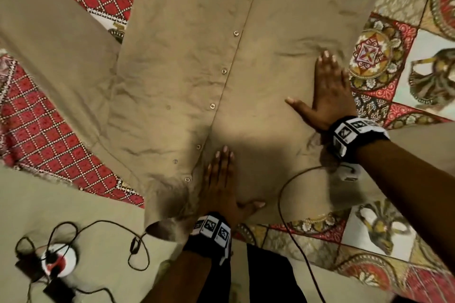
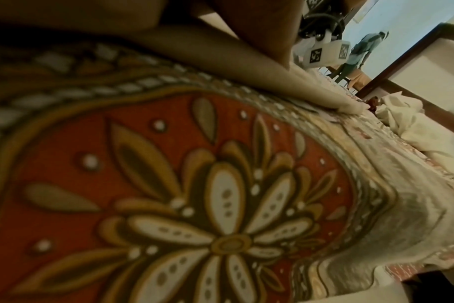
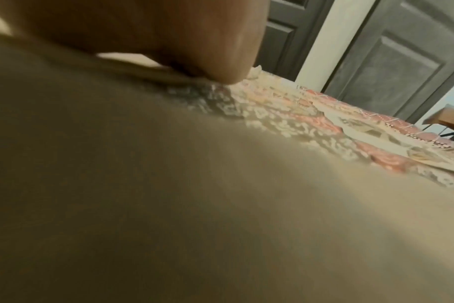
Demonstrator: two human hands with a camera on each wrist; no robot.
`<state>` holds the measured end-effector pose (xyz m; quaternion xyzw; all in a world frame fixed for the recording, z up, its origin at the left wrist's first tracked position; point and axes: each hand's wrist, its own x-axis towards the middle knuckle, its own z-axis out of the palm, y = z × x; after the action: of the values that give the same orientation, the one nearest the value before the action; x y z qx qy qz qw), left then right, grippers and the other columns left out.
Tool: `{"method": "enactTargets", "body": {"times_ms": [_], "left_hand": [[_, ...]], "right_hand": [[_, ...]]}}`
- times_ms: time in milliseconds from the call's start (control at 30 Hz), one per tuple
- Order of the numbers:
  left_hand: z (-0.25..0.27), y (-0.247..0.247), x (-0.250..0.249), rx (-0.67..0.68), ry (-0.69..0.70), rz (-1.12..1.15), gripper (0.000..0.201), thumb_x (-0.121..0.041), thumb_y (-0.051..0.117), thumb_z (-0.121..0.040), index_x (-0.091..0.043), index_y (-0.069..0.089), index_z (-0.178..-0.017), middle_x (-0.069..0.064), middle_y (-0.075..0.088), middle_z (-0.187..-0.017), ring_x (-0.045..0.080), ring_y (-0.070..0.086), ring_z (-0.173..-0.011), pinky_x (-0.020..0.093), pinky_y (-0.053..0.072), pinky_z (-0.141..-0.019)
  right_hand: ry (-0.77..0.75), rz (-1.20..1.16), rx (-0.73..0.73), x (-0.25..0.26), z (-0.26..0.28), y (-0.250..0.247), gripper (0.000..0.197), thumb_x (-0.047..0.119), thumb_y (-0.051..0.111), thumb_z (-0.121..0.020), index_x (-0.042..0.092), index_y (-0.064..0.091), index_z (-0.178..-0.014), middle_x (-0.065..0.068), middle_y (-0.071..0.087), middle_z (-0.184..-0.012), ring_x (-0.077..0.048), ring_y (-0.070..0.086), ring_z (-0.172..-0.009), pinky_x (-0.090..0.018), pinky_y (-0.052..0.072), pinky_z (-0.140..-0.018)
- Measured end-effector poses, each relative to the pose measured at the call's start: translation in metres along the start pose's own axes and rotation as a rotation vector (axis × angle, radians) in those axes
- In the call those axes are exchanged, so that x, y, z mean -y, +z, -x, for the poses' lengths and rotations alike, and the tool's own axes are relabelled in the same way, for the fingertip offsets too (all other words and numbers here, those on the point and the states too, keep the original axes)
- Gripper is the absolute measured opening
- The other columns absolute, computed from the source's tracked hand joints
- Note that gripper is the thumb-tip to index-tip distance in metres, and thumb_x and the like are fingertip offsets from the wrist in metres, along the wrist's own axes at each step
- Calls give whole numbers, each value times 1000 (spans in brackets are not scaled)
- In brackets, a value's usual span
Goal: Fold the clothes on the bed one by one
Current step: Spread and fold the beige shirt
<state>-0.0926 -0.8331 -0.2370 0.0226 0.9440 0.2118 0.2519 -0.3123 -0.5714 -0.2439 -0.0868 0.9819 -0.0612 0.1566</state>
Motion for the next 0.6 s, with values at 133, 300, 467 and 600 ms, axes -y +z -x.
{"method": "enactTargets", "body": {"times_ms": [133,300,467,600], "left_hand": [[6,-1,-1,-16,21,6,126,-83,51,-72,-1,7,-157,14,-1,-166,30,-3,-154,51,7,-123],[16,7,21,-121,-31,-79,79,-51,30,-95,0,23,-155,15,13,-164,31,14,-152,53,20,-119],[23,5,34,-43,-37,-157,97,-76,25,-90,-13,-1,-159,3,-7,-167,20,-6,-154,39,3,-124],[25,-8,24,6,-83,-165,116,-79,49,-78,-13,-1,-159,2,-7,-167,19,-6,-154,38,4,-125]], "right_hand": [[-40,-55,-37,63,34,-1,94,61,44,-97,3,5,-160,-18,3,-168,-31,1,-156,-47,6,-127],[-221,-207,-40,156,133,63,71,22,56,-94,-3,29,-155,-22,27,-162,-37,27,-150,-55,31,-119],[-104,-141,-32,121,192,89,81,59,46,-99,5,28,-158,-11,22,-166,-27,18,-155,-48,18,-125],[81,-161,-68,81,227,86,99,69,51,-92,-2,24,-157,-18,17,-166,-33,12,-155,-53,15,-124]]}}
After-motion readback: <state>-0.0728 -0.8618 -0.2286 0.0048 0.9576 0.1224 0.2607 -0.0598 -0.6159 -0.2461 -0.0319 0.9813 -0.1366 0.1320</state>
